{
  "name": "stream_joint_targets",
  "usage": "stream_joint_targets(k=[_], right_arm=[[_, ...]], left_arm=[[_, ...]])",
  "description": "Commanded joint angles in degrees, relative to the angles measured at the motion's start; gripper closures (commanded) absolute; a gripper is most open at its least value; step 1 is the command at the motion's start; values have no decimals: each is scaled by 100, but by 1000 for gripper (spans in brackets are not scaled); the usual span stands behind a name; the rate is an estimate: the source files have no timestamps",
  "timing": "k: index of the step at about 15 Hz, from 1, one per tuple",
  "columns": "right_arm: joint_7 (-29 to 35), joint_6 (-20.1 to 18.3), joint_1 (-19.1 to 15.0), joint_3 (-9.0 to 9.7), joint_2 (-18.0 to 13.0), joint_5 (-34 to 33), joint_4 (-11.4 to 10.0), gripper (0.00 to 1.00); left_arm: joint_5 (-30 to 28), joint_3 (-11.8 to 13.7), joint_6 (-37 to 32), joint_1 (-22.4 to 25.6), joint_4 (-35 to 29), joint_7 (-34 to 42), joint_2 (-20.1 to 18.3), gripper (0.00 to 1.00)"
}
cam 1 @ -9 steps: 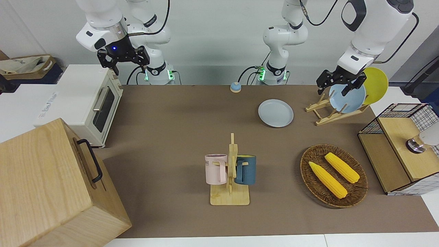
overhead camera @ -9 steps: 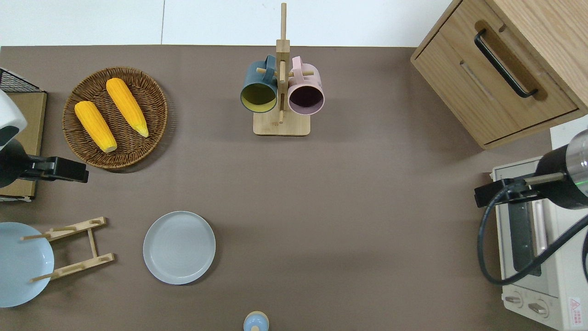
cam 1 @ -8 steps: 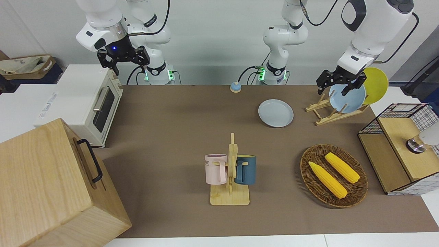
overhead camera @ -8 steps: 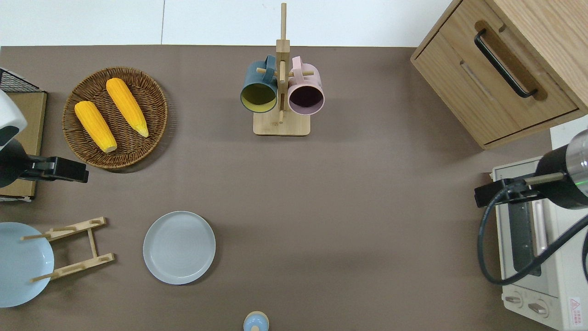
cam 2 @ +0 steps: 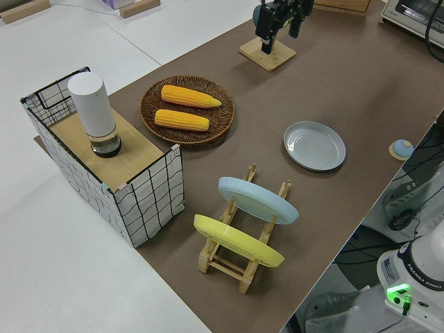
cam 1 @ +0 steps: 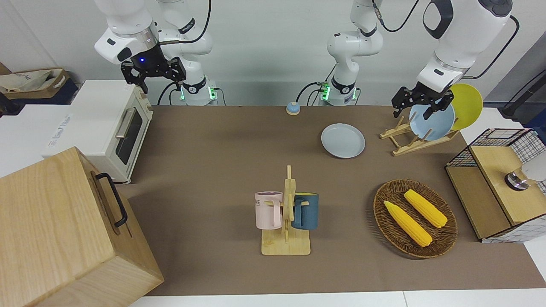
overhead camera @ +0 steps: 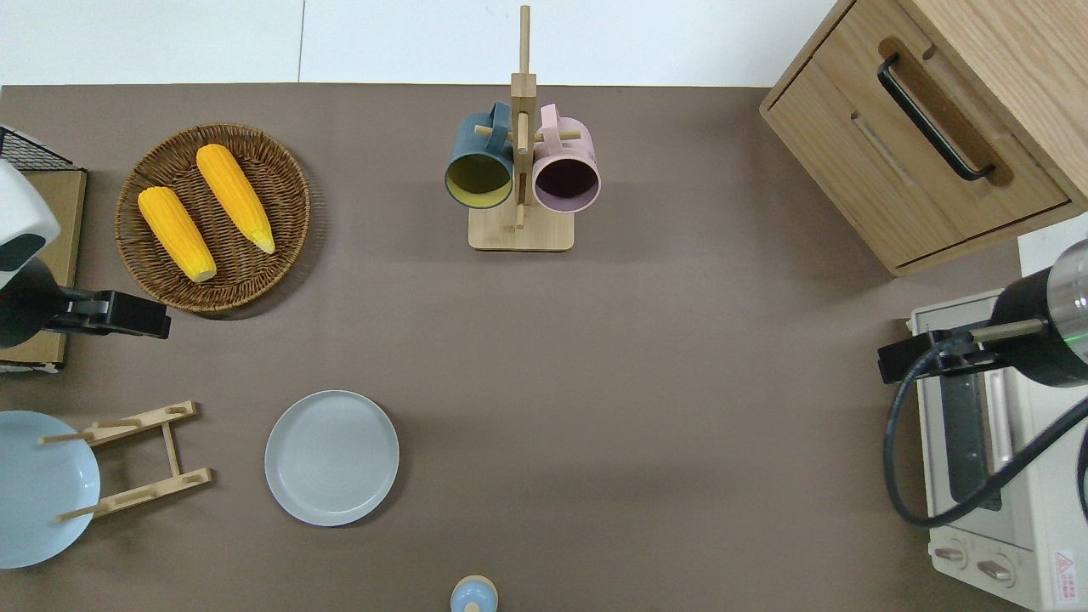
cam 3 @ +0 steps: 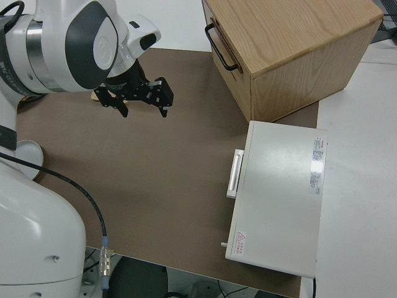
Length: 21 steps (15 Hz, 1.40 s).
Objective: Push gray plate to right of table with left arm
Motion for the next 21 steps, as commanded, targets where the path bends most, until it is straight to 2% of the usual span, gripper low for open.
stream_joint_targets(k=[1,10,17,21], right_arm=[[66,-89,-107,92,-14,25,53,17],[75,-89,-107,92,-14,25,53,17],[75,-89,-107,92,-14,25,53,17],[66,-89,-107,92,-14,25,53,17]], left_arm=[[-54,25,-112,-36,49,-56,-8,0],[-45,43,-481,-10,-74,-91,-113,0],[-62,43,-315,-1,-1023,-126,-780,0],[-80,43,404,-27,-1952,-380,-1272,0]])
